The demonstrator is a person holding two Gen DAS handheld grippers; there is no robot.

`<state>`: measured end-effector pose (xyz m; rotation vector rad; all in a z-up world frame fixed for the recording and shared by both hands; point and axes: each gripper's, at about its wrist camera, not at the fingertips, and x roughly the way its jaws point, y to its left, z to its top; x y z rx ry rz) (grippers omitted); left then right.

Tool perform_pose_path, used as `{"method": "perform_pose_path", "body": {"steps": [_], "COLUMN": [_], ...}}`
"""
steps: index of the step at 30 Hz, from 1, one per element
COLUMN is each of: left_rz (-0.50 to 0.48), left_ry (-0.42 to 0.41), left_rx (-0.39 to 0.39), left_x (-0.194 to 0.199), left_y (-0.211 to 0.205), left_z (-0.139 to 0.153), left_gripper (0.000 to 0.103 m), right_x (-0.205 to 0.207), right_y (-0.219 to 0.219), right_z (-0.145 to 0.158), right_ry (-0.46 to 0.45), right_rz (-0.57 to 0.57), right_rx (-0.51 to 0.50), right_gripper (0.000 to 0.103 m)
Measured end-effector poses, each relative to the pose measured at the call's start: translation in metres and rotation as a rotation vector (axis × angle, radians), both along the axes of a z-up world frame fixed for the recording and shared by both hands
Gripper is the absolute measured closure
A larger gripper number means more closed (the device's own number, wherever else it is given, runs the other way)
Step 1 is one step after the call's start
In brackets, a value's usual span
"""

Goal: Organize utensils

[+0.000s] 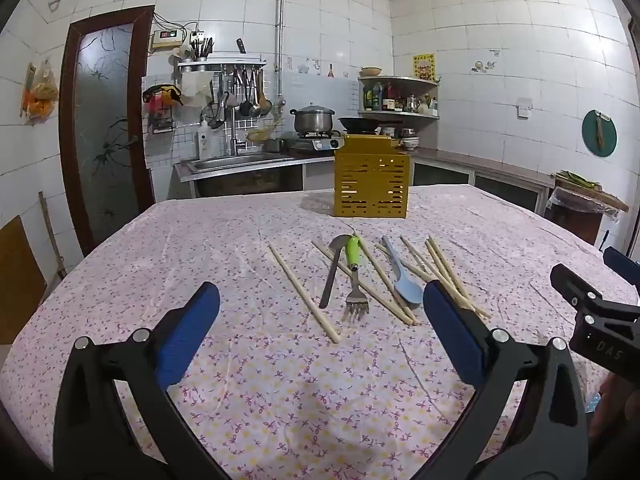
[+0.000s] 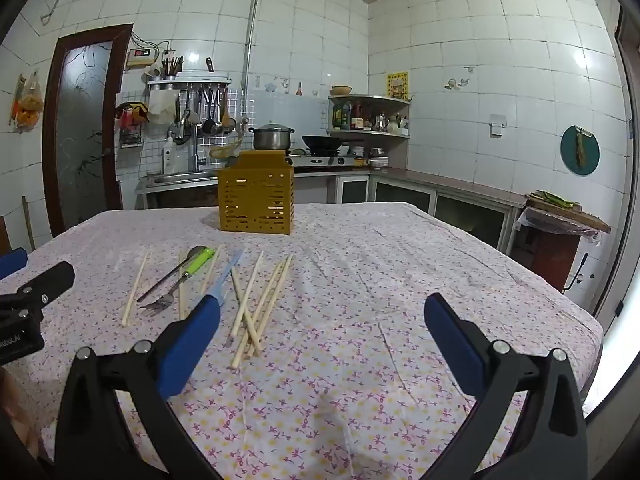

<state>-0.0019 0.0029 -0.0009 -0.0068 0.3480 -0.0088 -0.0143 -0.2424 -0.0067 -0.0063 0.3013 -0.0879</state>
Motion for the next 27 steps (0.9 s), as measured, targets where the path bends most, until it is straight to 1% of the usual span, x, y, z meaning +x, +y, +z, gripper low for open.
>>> {"method": "perform_pose_path", "body": {"steps": [1,8,9,13,14,26,27], "left_rz": [-0.01,-0.013,-0.013,-0.015,-0.007,-0.007,-0.007], "left_ry": [0.0,0.009,0.008,0.003,0.005,-0.001,-0.002], "left_rx": [0.012,0.02,0.018,0.014,0.018,0.022,0.023], "left_x": [0.002,0.007,0.007,0.008,0.01,0.01,0.009], "left_y": [-0.003,-0.003,-0.003,-0.002,-0.003,-0.006,-0.006], "left_z": [-0.001,-0.005,-0.005,-0.008,-0.006,-0.011,-0.006], "left_gripper": [0.005,0.005,0.005,0.005,0.005,0.005,0.005], "right_x": [0.0,0.001,-0.003,-0.004,-0.004,-0.001,0.0], "right_y": [0.0,0.0,-0.007,-0.012,-0.005,-0.004,-0.004], "right_z": [0.0,0.0,0.002,0.003,0.0,-0.001,-0.001], "right_ry": [0.001,0.009,-0.005,-0.001,-0.003,0.002,0.002], "right_rz": [0.003,0.013,-0.015,-0.015,-0.02,-0.025,-0.026], "right_rx": [0.002,-0.005,-0.009,-0.003,-0.01,-0.012,-0.012], "right_gripper": [0.003,0.003,0.003,0.003,0.003,0.003,0.003]}}
